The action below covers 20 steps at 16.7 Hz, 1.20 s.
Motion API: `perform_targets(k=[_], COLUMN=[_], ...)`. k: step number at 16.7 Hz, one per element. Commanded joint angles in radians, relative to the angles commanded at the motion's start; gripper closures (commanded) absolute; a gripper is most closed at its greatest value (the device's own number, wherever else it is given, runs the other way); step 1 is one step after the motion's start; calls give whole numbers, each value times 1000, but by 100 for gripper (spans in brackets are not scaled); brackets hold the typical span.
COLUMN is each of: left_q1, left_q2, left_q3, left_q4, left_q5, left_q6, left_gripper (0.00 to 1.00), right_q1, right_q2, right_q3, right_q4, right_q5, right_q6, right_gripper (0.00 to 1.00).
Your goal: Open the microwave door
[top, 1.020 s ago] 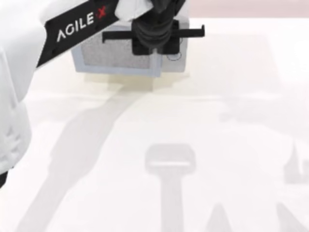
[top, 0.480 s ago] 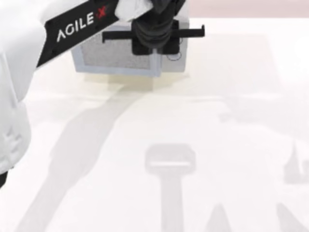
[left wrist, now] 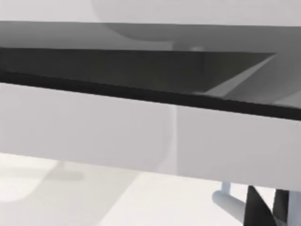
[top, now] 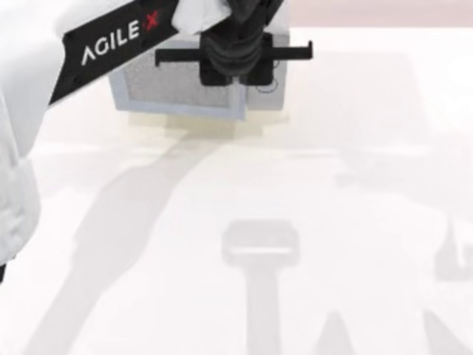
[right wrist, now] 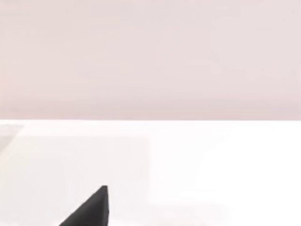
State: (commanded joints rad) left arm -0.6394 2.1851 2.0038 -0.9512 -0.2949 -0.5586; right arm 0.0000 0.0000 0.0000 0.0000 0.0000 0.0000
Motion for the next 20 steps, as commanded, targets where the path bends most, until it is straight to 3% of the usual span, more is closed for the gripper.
perform_targets(k=[5,20], left_q1=[7,8], left_q2=[-71,-76], left_q3=[-109,-113], left_q4=[57,62], left_q5=[25,26], left_q6=[68,70], left_gripper=[100,100], right_q1=[0,0], right_q2=[0,0], right_q3=[0,0], right_q4=[0,0], right_q5=[0,0], right_q6=[0,0], right_gripper=[0,0])
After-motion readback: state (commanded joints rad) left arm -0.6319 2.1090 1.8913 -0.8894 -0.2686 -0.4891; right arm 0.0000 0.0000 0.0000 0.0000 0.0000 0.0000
